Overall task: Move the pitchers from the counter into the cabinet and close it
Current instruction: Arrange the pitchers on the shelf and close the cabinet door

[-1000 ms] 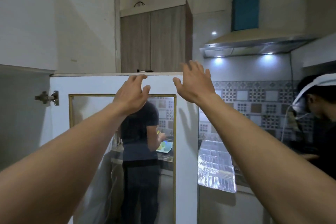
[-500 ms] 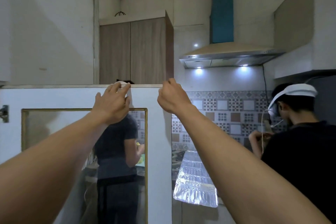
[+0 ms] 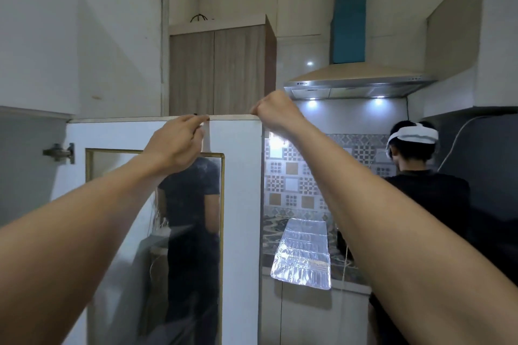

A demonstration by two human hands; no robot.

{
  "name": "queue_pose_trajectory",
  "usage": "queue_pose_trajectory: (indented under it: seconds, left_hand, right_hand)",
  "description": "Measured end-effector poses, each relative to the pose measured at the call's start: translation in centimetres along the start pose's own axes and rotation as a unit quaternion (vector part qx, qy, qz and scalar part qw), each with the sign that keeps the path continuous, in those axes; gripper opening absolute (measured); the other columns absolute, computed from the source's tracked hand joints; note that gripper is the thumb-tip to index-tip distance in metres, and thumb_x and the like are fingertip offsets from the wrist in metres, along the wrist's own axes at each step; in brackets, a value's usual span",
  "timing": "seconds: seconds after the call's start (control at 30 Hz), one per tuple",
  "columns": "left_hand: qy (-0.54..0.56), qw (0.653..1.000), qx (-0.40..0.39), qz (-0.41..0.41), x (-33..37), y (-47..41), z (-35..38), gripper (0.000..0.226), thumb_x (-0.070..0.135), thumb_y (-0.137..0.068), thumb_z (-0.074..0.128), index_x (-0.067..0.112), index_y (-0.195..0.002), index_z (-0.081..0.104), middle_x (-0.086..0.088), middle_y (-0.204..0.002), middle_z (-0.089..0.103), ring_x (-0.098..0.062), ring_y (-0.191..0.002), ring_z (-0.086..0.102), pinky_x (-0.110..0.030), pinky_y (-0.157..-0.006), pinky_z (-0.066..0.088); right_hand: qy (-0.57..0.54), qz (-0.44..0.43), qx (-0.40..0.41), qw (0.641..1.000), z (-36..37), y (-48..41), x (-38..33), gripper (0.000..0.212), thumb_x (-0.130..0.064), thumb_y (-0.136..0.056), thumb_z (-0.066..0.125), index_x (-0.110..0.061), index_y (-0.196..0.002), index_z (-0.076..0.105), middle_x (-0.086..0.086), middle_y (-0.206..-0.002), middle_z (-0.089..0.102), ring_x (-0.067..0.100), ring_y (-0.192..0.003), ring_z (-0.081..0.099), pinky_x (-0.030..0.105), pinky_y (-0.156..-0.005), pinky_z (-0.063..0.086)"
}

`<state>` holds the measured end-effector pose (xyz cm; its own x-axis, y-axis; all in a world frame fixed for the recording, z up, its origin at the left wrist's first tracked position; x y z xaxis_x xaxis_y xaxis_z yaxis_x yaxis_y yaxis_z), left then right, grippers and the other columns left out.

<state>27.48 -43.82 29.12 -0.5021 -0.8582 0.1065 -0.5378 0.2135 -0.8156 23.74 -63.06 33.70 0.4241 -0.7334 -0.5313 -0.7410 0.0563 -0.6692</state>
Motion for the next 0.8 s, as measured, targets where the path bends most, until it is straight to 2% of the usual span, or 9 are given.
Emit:
queue_pose_trajectory:
  seconds: [0.1, 0.17, 0.3, 0.4, 0.47, 0.53, 0.67, 0.73, 0.8]
  left_hand:
    - [0.044, 0.998, 0.038, 0.019, 1.6, 2.6, -5.1, 0.044, 0.034, -0.102, 0.027, 0.023, -0.134, 0.056, -0.004, -0.137, 0.058, -0.026, -0.124, 0.052, -0.039, -0.102, 0.041]
    - [0.07, 0.997, 0.045, 0.002, 1.7, 4.3, -7.9, 0.05, 0.043, -0.102, 0.024, 0.023, -0.124, 0.063, -0.007, -0.124, 0.066, -0.028, -0.111, 0.058, -0.037, -0.09, 0.044]
    - [0.082, 0.995, 0.05, -0.032, 0.9, 7.6, -12.9, 0.068, 0.063, -0.096, 0.019, 0.022, -0.127, 0.064, -0.006, -0.128, 0.065, -0.023, -0.12, 0.057, -0.036, -0.097, 0.044]
    - [0.073, 0.995, 0.065, -0.031, -0.1, 10.2, -17.3, 0.069, 0.065, -0.095, 0.023, 0.019, -0.124, 0.067, -0.005, -0.128, 0.065, -0.019, -0.12, 0.058, -0.04, -0.1, 0.046]
    - [0.057, 0.995, 0.084, -0.02, -0.4, 11.7, -19.9, 0.066, 0.062, -0.097, 0.026, 0.018, -0.118, 0.07, -0.005, -0.122, 0.069, -0.018, -0.113, 0.061, -0.039, -0.095, 0.049]
    - [0.053, 0.993, 0.101, -0.026, -1.5, 13.3, -22.1, 0.067, 0.066, -0.094, 0.026, 0.019, -0.107, 0.073, -0.005, -0.11, 0.073, -0.018, -0.103, 0.065, -0.041, -0.089, 0.051]
    - [0.088, 0.974, 0.189, -0.092, -6.0, 16.4, -27.4, 0.068, 0.072, -0.088, 0.03, 0.017, -0.069, 0.065, 0.001, -0.069, 0.068, -0.018, -0.073, 0.064, -0.041, -0.074, 0.05]
    - [0.108, 0.961, 0.23, -0.11, -7.7, 18.0, -29.8, 0.065, 0.067, -0.088, 0.04, 0.01, -0.058, 0.048, 0.003, -0.055, 0.047, -0.013, -0.055, 0.045, -0.034, -0.058, 0.036]
    - [0.112, 0.951, 0.263, -0.119, -9.3, 19.8, -32.2, 0.057, 0.059, -0.087, 0.053, 0.013, -0.054, 0.045, 0.008, -0.052, 0.043, -0.006, -0.05, 0.038, -0.028, -0.053, 0.028]
  right_hand:
    - [-0.144, 0.037, -0.04, 0.988, -0.5, 2.6, -1.7, 0.039, -0.002, -0.084, 0.043, -0.01, -0.076, 0.08, 0.015, -0.091, 0.076, 0.03, -0.087, 0.068, 0.042, -0.079, 0.059]
    - [-0.201, 0.036, -0.095, 0.974, 1.0, 3.8, -3.0, 0.047, 0.004, -0.088, 0.038, -0.01, -0.077, 0.082, 0.016, -0.094, 0.078, 0.034, -0.094, 0.072, 0.042, -0.087, 0.061]
    - [-0.265, -0.003, -0.161, 0.951, 5.7, 6.3, -7.0, 0.036, 0.001, -0.083, 0.044, 0.013, -0.103, 0.072, 0.023, -0.092, 0.071, 0.033, -0.074, 0.061, 0.037, -0.067, 0.054]
    - [-0.306, -0.058, -0.227, 0.923, 9.5, 8.7, -11.4, 0.036, -0.003, -0.098, 0.043, -0.009, -0.102, 0.078, 0.004, -0.084, 0.076, 0.012, -0.063, 0.065, 0.027, -0.06, 0.054]
    - [-0.322, -0.081, -0.274, 0.903, 11.9, 10.3, -14.2, 0.033, -0.012, -0.103, 0.044, -0.018, -0.104, 0.076, -0.004, -0.086, 0.076, 0.01, -0.078, 0.07, 0.036, -0.079, 0.058]
    - [-0.328, -0.091, -0.307, 0.889, 14.7, 11.3, -16.6, 0.031, -0.026, -0.104, 0.047, -0.023, -0.123, 0.072, -0.009, -0.104, 0.075, 0.012, -0.103, 0.068, 0.045, -0.097, 0.052]
    - [-0.318, -0.106, -0.328, 0.883, 19.1, 13.0, -21.7, 0.052, -0.048, -0.099, 0.055, -0.037, -0.15, 0.046, -0.011, -0.142, 0.058, 0.017, -0.131, 0.053, 0.046, -0.103, 0.047]
    - [-0.31, -0.132, -0.317, 0.886, 20.6, 13.9, -24.6, 0.058, -0.047, -0.1, 0.054, -0.03, -0.154, 0.04, -0.007, -0.151, 0.05, 0.018, -0.137, 0.048, 0.037, -0.099, 0.049]
    - [-0.303, -0.166, -0.295, 0.891, 22.1, 14.2, -27.3, 0.065, -0.045, -0.101, 0.054, -0.018, -0.157, 0.035, -0.003, -0.158, 0.041, 0.016, -0.144, 0.04, 0.032, -0.106, 0.042]
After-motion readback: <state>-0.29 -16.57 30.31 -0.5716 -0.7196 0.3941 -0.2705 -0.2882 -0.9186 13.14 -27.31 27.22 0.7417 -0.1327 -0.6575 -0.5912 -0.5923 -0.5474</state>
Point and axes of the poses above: each hand's wrist, its own y-axis away from the middle knuckle, its own z-axis out of the palm, x = y × z, the point moved 10 cm from there along -y, towards the middle knuckle
